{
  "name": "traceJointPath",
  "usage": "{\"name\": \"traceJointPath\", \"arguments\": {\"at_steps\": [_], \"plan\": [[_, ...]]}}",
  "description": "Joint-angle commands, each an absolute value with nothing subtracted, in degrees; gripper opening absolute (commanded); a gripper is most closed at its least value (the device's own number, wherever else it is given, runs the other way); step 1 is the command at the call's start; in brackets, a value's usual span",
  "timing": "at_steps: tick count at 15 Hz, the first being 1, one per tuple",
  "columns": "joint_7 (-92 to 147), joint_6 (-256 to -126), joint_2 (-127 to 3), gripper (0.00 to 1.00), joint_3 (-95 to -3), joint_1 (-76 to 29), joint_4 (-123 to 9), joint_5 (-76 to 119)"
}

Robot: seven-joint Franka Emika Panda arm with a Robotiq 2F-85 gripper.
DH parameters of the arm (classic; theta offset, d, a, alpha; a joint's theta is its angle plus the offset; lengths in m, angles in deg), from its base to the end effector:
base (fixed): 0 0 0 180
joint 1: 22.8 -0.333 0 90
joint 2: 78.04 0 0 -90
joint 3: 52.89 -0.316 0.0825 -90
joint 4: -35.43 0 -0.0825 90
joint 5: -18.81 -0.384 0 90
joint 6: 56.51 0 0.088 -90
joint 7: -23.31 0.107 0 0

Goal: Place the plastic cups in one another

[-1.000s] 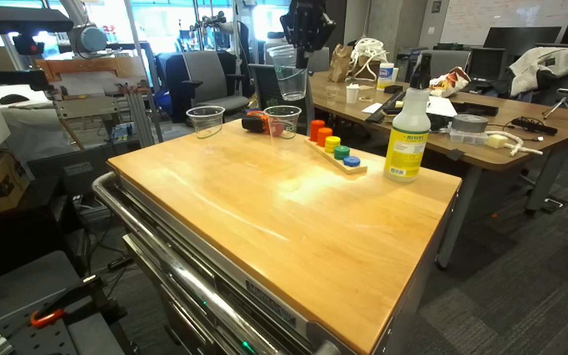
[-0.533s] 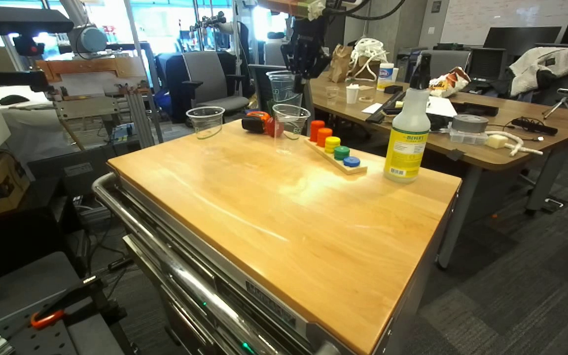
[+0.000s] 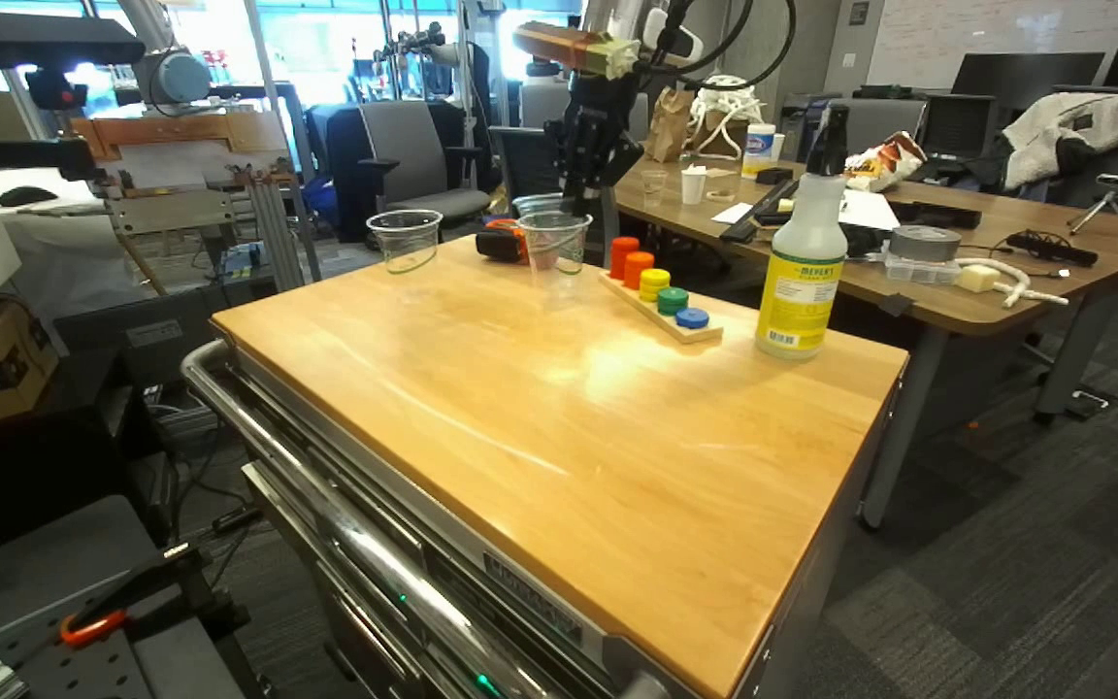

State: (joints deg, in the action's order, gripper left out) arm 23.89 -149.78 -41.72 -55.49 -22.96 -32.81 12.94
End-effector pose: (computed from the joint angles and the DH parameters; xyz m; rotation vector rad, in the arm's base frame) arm 0.7106 0.0366 0.4010 -3.0034 -0.0239 0.3013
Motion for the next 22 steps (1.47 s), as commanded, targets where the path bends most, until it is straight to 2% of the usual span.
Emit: {"name": "traceJointPath", "arguments": {"at_steps": [1,7,8,18,19,20,22], "plan": [[22.8,-147.2,-41.4,0.52,-55.5,-23.6,-29.4,13.4],[22.6,-148.2,-42.8,0.98,-55.0,-24.3,-28.9,14.9],[22.5,-148.4,-42.6,0.99,-55.0,-24.3,-28.9,15.2],[21.3,-148.9,-38.5,1.0,-55.1,-23.9,-29.3,15.9],[21.3,-148.7,-38.1,0.95,-55.1,-23.9,-29.2,15.9],[21.4,-148.6,-37.6,0.74,-55.0,-23.8,-29.2,15.8],[21.5,-148.5,-37.1,0.7,-55.0,-23.5,-29.3,15.5]]}}
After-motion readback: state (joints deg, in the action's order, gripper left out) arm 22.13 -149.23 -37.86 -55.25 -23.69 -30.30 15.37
